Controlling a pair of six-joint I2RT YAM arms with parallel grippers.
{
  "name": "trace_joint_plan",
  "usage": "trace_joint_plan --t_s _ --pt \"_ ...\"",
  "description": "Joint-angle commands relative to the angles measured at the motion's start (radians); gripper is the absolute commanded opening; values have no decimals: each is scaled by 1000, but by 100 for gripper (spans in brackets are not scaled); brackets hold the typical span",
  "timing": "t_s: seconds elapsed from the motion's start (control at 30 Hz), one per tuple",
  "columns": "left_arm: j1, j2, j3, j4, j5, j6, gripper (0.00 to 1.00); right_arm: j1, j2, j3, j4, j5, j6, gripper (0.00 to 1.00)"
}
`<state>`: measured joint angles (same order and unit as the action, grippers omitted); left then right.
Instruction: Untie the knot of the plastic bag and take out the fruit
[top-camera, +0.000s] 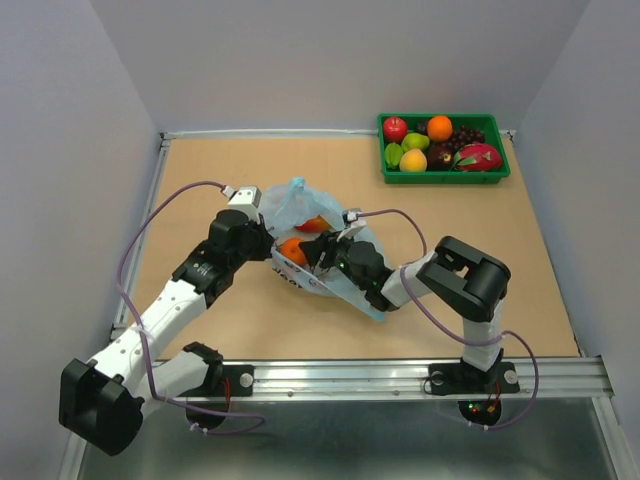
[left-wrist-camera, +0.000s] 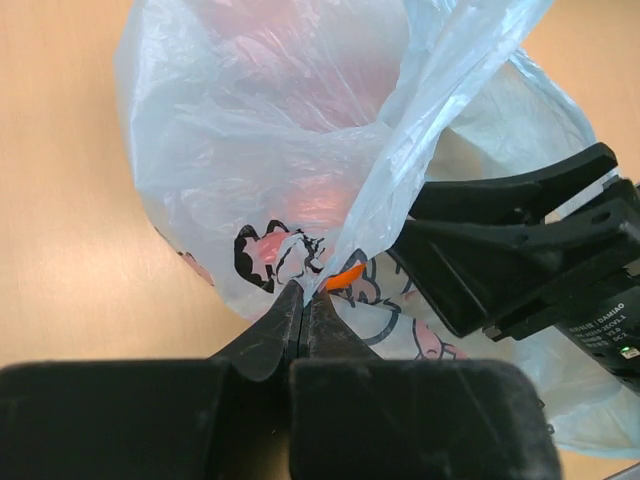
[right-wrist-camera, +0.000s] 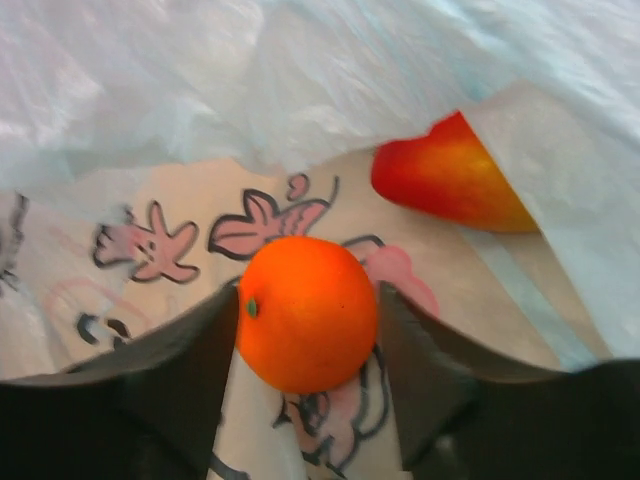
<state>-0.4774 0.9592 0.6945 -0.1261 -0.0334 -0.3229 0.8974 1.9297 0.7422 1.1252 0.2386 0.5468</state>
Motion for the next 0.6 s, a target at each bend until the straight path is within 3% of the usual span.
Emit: trace_joint_plan --t_s 0.0,0.1,0.23,0.3,0.37,0.47,0.57 --pt "-22 13 107 26 9 13 0 0 -49 -58 31 73 10 67" --pt "-117 47 209 -1 -75 22 0 0 -75 -92 19 117 31 77" --pt "-407 117 384 -41 -174 5 0 -2 -138 -173 18 191 45 84" --pt "-490 159 392 -43 -221 -14 0 0 -176 -219 18 214 39 87" --pt "-550 179 366 -41 -255 -21 0 0 -210 -242 18 209 22 88" --pt "-552 188 269 -59 -389 -103 0 0 -254 -303 13 194 10 92" --pt "-534 158 179 -67 -422 -203 0 0 -294 -331 -24 173 -11 94"
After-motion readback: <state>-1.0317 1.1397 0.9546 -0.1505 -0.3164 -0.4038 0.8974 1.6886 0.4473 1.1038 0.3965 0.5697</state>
